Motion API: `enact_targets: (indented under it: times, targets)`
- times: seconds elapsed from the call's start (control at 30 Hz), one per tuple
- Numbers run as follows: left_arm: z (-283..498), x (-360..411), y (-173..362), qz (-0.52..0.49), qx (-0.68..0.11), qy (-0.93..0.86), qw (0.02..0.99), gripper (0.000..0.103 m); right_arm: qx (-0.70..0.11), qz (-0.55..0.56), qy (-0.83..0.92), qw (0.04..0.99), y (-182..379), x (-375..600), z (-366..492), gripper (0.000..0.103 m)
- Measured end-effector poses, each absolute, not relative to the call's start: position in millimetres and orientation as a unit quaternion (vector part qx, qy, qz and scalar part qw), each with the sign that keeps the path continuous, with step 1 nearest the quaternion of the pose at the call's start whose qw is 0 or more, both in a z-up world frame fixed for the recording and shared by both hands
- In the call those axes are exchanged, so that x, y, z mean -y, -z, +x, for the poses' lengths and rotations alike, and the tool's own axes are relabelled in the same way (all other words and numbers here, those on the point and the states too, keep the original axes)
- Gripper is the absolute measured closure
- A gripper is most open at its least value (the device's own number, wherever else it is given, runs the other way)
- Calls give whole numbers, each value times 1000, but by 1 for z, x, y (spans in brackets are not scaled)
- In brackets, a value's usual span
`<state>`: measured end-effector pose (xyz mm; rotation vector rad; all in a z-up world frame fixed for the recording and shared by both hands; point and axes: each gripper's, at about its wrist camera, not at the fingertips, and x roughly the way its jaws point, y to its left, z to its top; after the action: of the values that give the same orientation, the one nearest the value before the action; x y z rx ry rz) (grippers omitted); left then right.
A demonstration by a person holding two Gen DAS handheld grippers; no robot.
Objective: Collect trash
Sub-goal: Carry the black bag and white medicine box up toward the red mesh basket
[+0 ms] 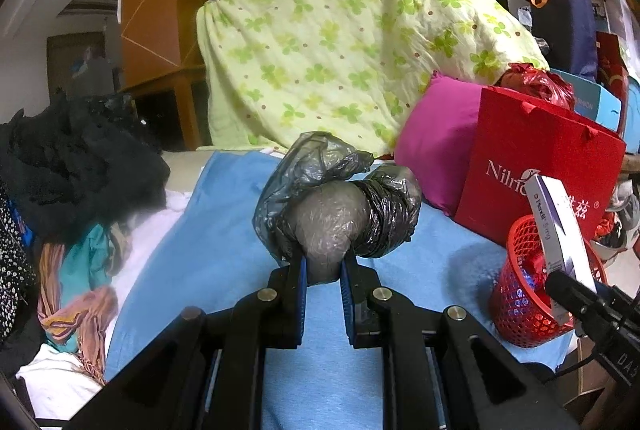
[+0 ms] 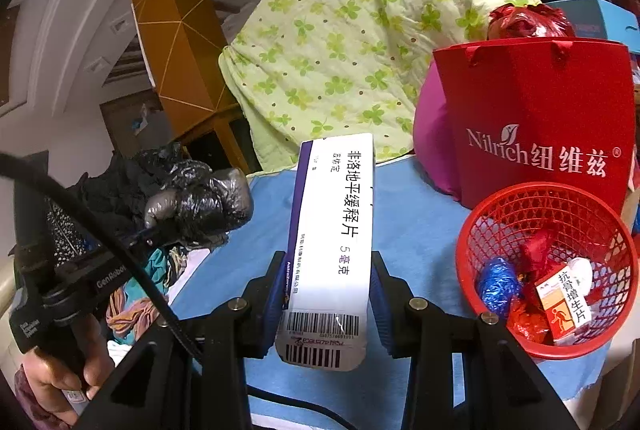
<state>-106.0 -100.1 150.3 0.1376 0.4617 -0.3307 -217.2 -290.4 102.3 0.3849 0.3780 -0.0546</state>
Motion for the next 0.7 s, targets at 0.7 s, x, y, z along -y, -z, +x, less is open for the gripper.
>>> enact_targets:
  times: [0.7]
  targets:
    - [-111, 123, -145, 87, -238, 174, 952, 87, -185, 207, 33, 960, -102, 304, -230, 61]
